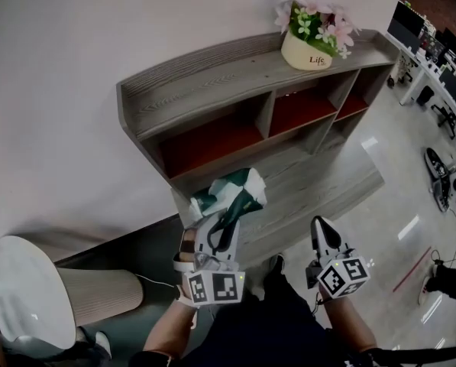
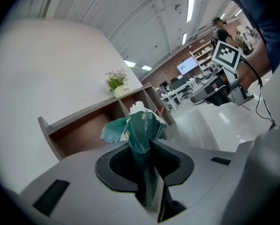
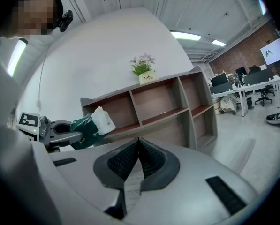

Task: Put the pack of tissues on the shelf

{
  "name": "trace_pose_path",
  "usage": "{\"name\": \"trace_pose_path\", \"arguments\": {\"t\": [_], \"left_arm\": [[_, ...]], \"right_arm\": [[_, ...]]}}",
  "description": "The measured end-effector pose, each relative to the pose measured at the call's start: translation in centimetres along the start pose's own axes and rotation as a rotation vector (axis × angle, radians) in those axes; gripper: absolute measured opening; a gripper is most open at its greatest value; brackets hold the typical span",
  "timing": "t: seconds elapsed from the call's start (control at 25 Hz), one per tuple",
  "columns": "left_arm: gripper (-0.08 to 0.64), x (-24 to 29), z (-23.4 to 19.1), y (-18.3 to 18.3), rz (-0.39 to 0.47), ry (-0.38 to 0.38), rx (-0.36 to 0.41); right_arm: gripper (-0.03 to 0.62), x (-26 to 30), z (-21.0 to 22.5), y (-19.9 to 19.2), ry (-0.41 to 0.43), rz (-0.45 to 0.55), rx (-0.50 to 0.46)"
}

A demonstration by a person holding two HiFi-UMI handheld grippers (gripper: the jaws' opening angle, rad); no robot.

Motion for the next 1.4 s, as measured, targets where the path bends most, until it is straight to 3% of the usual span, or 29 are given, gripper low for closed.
{"name": "trace_pose_path", "arguments": {"t": [0.16, 0.6, 1.4], "left_arm": [[0.101, 1.8, -0.6, 1.0, -0.032, 0.045, 0.051], [0.101, 6.9, -1.8, 2.7, -0.094, 0.139, 0.096], [0.101, 14.2, -3.7, 2.4, -0.164, 0.196, 0.178]], "right_arm": [[0.011, 1.0, 1.5, 0.8, 0.028, 0.011, 0.01], [0.011, 3.7, 6.3, 3.0, 0.09, 0.005, 0.013], [0.011, 7.4, 10.9, 3.4, 0.132, -0.012, 0.056]]}}
Point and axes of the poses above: the fingertips, and each gripper's own axes: x forward along the fingers, z to its right, y out of its top, the point moved 5 cm from there along -x, backward along the fingers, and after that the axes turned 10 degrees about y, right-handed, at the moved point
